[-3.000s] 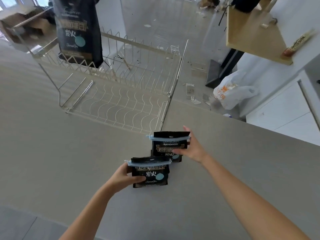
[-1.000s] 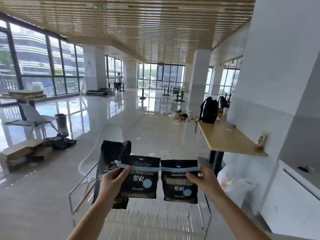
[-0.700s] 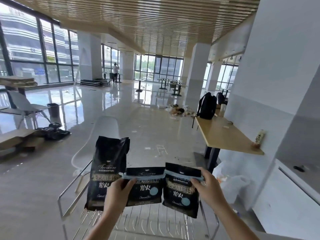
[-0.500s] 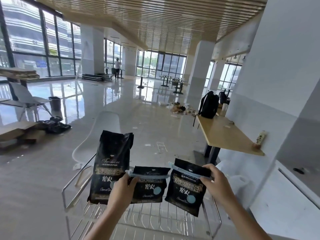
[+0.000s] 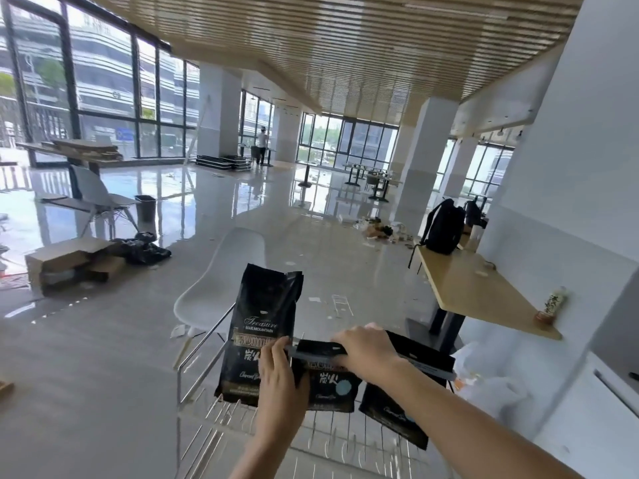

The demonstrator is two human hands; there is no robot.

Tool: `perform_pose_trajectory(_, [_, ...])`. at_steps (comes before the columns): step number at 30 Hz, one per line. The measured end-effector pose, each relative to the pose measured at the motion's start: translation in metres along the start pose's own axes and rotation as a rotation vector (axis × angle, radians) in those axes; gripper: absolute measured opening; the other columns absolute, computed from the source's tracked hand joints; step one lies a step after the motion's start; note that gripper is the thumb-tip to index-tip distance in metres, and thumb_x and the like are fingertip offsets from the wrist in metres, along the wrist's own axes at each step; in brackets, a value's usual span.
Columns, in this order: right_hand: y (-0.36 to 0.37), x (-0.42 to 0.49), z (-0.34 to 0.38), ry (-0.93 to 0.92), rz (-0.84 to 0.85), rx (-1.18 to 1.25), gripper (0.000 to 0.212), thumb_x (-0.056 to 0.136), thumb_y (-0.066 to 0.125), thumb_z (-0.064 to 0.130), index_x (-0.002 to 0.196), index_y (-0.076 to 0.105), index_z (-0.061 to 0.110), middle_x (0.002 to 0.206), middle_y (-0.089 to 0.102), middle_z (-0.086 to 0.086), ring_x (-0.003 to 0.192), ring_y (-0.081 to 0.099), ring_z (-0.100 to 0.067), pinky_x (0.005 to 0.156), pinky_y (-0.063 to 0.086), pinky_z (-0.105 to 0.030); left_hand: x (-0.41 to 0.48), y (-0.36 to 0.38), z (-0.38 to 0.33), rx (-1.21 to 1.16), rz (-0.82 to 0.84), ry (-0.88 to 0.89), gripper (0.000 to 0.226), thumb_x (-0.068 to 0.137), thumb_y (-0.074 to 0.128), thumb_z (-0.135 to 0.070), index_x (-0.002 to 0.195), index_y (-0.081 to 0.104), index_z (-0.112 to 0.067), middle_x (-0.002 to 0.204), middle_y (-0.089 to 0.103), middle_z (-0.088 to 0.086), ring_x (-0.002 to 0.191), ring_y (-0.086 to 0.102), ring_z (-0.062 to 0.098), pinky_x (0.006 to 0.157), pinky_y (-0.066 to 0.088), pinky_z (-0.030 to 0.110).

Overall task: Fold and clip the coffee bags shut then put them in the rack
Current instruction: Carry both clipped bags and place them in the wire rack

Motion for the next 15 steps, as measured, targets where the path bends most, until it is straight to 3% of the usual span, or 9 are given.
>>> perform_pose_trajectory(3, [0.001,0.01,-0.008,0.092,-0.058,-0.021,0.034,0.086,0.058,0.047,0.096,0.066,0.016,0.094,0.069,-0.005,0.089,0.065,-0.026,0.077,0.049,-0.035,0.0,0.001,0.002,-0.014,-0.004,-0.014,0.061,0.081,0.059,-0.004,0.133,0.028,-0.009,0.132,0.03,0.003,0.121,0.036,0.012,0.099,0.035,0.024])
perform_pose_trajectory(6, [0.003,0.014,-0.009,0.128,-0.059,-0.014,0.041,0.084,0.057,0.052,0.093,0.065,0.013,0.094,0.069,-0.004,0.087,0.065,-0.025,0.076,0.049,-0.033,0.0,0.006,0.009,0.015,0.07,-0.119,0.039,0.081,0.054,-0.005,0.114,0.036,-0.016,0.102,0.052,-0.001,0.089,0.057,0.015,0.071,0.051,0.028])
perform_pose_trajectory(8, [0.005,0.013,-0.008,0.108,-0.046,0.01,0.039,0.085,0.056,0.051,0.093,0.065,0.013,0.095,0.069,-0.005,0.092,0.064,-0.026,0.077,0.049,-0.034,0.001,0.01,0.016,0.079,0.166,-0.226,0.022,0.082,0.048,-0.008,0.098,0.039,-0.018,0.083,0.059,0.0,0.072,0.058,0.023,0.059,0.045,0.032])
perform_pose_trajectory(10, [0.003,0.008,-0.008,0.1,-0.026,0.061,0.035,0.087,0.056,0.048,0.097,0.064,0.015,0.099,0.069,-0.005,0.101,0.06,-0.028,0.086,0.046,-0.038,0.002,0.014,0.02,0.141,0.234,-0.242,0.012,0.081,0.048,-0.012,0.09,0.042,-0.018,0.081,0.062,0.002,0.074,0.06,0.026,0.056,0.039,0.029])
perform_pose_trajectory(12, [-0.001,0.002,-0.009,0.074,-0.007,0.127,0.035,0.088,0.055,0.046,0.116,0.058,0.023,0.117,0.067,-0.002,0.116,0.054,-0.026,0.107,0.03,-0.046,0.002,0.015,0.02,0.21,0.275,-0.209,0.005,0.081,0.05,-0.016,0.086,0.051,-0.017,0.082,0.068,0.001,0.075,0.062,0.023,0.056,0.041,0.028])
perform_pose_trajectory(14, [-0.013,-0.003,-0.02,0.066,-0.022,0.147,0.054,0.085,0.058,0.049,0.133,0.042,0.032,0.133,0.057,0.003,0.125,0.05,-0.019,0.114,0.013,-0.052,0.003,0.017,0.019,0.24,0.299,-0.182,0.01,0.082,0.05,-0.019,0.084,0.06,-0.017,0.082,0.071,-0.001,0.073,0.064,0.019,0.06,0.049,0.029])
perform_pose_trajectory(15, [-0.02,-0.006,-0.031,0.088,-0.013,0.14,0.064,0.081,0.061,0.051,0.137,0.036,0.034,0.137,0.054,0.004,0.126,0.049,-0.018,0.114,0.014,-0.052,0.003,0.018,0.02,0.243,0.309,-0.172,0.013,0.083,0.05,-0.021,0.085,0.063,-0.018,0.083,0.072,-0.002,0.074,0.065,0.018,0.064,0.052,0.03])
Point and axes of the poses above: each hand's wrist, its own x-axis towards the middle knuckle, its own y-axis out of the palm, z = x × y, the point moved 5 cm from there along x, towards the middle knuckle
